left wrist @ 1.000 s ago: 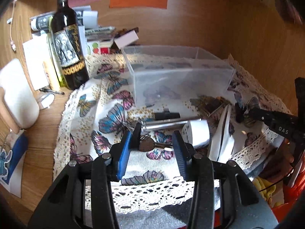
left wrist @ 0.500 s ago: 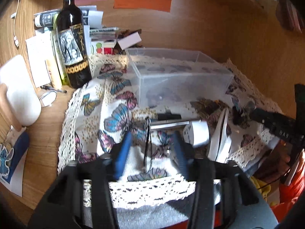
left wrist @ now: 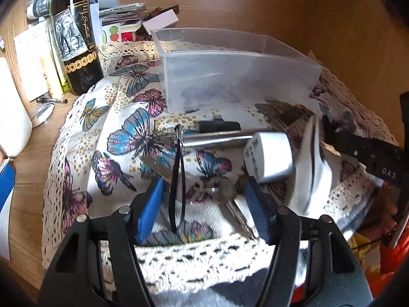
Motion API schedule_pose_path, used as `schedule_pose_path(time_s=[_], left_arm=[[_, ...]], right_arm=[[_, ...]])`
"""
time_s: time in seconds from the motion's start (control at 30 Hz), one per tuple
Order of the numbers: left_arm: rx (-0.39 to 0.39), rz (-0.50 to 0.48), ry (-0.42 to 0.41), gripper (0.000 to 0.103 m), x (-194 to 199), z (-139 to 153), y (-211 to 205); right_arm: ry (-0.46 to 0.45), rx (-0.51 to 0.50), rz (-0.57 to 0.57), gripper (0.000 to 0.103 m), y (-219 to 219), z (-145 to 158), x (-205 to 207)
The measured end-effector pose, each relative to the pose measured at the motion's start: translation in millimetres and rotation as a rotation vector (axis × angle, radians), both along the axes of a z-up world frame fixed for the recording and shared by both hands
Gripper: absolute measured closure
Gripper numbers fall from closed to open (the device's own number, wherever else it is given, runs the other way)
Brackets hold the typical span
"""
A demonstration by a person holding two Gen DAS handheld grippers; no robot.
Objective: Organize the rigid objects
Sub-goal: 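Close the right gripper on the bronze spiky ornament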
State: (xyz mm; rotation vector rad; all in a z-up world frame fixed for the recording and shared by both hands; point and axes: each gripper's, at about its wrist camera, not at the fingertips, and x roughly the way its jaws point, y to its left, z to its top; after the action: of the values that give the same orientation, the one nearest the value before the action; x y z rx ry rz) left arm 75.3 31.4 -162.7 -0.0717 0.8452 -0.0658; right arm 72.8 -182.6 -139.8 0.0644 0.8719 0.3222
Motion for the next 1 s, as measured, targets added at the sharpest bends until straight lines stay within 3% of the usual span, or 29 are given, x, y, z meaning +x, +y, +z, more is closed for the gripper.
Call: schedule_pose_path(time_s=[0.1,0.17,0.3,0.53,0.77,1.0], left_arm=[[0.04,0.007,-0.02,0.059,0,-2,-1],[0.042,0.0,-0.021,0.062,-2,-1,0],[0.04,-0.008,-0.013,0.088,-7,2,4],[0.015,0.022,-0.023,0.089,-11,7,13],[0.011,0.039,-0.096,0.09,-19,31,18],[0.009,0.034,-0.162,0.101,-16,53,18]], right_arm=[[-0.003,0.004,-0.004,0.062,1,-2,2],[-0.011,-0.005,-0.006,0.073,3,-2,2],[-0.024,0.001,-0.004,0.074,3,-1,2],[-0.049,0.004,-0.017,0.074,0,3,-3],[-0.102,0.008,-0.031,0.074,-5,19,-8],[-0.142,0.014,-0.023,0.074,-2,33,-7]])
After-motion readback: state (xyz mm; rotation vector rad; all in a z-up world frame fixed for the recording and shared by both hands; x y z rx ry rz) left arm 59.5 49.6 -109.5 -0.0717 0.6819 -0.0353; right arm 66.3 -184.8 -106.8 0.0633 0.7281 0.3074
